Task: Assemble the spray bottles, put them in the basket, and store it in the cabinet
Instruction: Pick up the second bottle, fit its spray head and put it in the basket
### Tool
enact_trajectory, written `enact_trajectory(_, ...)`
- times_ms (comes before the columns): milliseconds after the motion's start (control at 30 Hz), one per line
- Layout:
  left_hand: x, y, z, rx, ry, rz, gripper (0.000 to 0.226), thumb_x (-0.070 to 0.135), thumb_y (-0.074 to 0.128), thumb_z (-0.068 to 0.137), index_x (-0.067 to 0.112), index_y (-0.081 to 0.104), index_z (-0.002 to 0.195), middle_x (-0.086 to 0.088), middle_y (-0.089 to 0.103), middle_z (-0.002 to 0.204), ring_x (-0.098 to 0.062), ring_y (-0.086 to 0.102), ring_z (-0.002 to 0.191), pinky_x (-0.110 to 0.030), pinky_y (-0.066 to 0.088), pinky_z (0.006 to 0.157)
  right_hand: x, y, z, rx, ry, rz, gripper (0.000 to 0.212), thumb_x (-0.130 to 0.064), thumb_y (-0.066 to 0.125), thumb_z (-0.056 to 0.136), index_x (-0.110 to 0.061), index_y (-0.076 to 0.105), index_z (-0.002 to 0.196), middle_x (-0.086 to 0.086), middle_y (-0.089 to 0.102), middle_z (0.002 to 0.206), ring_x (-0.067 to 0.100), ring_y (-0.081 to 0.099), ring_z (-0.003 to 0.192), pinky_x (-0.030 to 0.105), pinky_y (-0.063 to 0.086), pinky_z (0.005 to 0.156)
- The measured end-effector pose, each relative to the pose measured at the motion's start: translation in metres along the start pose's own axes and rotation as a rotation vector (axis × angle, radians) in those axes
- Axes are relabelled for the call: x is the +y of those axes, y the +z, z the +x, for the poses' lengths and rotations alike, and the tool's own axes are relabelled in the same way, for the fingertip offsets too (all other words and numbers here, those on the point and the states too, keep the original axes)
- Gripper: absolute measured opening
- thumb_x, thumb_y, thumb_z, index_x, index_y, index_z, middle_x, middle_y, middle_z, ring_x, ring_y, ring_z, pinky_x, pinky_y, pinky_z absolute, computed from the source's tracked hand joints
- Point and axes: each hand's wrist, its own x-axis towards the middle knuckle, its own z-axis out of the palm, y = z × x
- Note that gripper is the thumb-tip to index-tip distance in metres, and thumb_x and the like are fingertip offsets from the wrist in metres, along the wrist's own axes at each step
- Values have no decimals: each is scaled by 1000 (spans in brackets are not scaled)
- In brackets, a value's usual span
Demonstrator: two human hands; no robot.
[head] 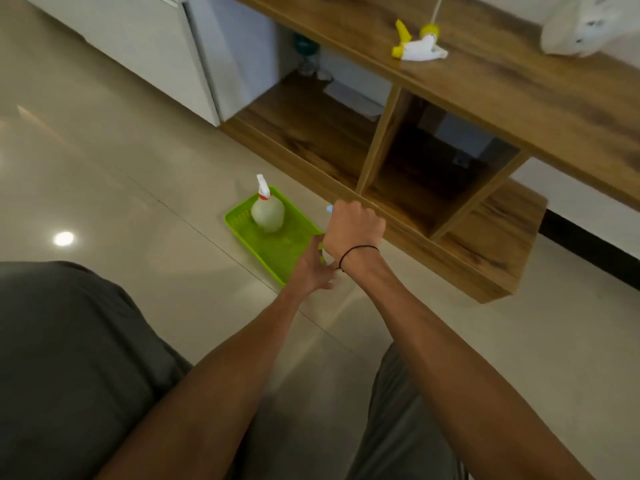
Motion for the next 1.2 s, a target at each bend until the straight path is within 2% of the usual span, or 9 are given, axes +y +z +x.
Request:
enact_trajectory(67, 5, -14, 3, 68, 49, -23, 73, 13, 76, 94, 20, 37, 155, -15, 56, 135, -37, 72, 100, -53, 63, 83, -8, -8, 11, 21, -10, 31, 33, -21, 74, 86, -20, 66, 117, 6, 70, 111, 33, 70, 107, 40, 40, 71)
enact_trajectory(200, 2, -32, 14, 207, 13, -90, 76, 26, 81, 91, 11, 38, 152, -21, 60, 139, -40, 72, 98, -60, 61, 92, -21, -11, 31, 36, -20, 106, 27, -25, 71, 92, -18, 67, 118, 8, 72, 115, 35, 70, 111, 39, 41, 72)
enact_trajectory(300, -8, -47, 24, 292, -34, -118, 77, 34, 86, 87, 6, 49, 148, -17, 66, 137, -39, 71, 118, -56, 58, 100, -33, -1, 41, -23, -50, 140, 25, -27, 70, 94, -17, 67, 117, 8, 71, 118, 35, 69, 114, 39, 45, 76)
enact_trajectory(400, -14, -56, 37, 320, -68, -145, 67, 29, 86, 87, 5, 55, 142, -20, 72, 129, -40, 72, 116, -55, 59, 99, -48, 14, 48, -71, -84, 163, 24, -27, 69, 96, -17, 66, 118, 9, 71, 120, 36, 68, 114, 41, 49, 79)
enact_trajectory(533, -19, -58, 54, 466, -85, -40, 63, 34, 85, 87, 4, 61, 136, -16, 73, 128, -34, 71, 117, -47, 58, 96, -58, 34, 64, -112, -79, 189, 27, -31, 65, 99, -15, 66, 121, 11, 69, 125, 37, 66, 119, 43, 53, 89)
enact_trajectory(667, -28, -56, 69, 475, -119, 32, 56, 37, 83, 88, -1, 68, 127, -18, 75, 123, -34, 69, 118, -42, 53, 88, -57, 53, 74, -171, -85, 184, 32, -33, 64, 101, -15, 64, 126, 12, 67, 129, 38, 63, 122, 44, 52, 93)
enact_trajectory(900, -36, -66, 93, 497, -207, 33, 41, 29, 82, 87, -3, 76, 111, -23, 77, 112, -37, 73, 111, -44, 56, 84, -57, 75, 84, -211, -140, 164, 33, -36, 60, 104, -14, 62, 129, 14, 64, 131, 39, 62, 122, 44, 49, 93)
enact_trajectory(1033, -33, -59, 97, 502, -227, 41, 46, 32, 81, 88, -5, 72, 114, -24, 76, 115, -39, 72, 112, -47, 56, 86, -54, 77, 89, -209, -149, 161, 33, -37, 59, 104, -14, 62, 129, 14, 65, 128, 38, 63, 120, 44, 49, 91)
enact_trajectory(1200, -24, -59, 89, 507, -300, 101, 54, 34, 85, 83, -3, 69, 120, -21, 74, 119, -39, 71, 114, -40, 53, 79, -52, 74, 92, -228, -166, 185, 40, -43, 69, 97, -14, 61, 123, 13, 69, 124, 38, 66, 115, 44, 50, 86)
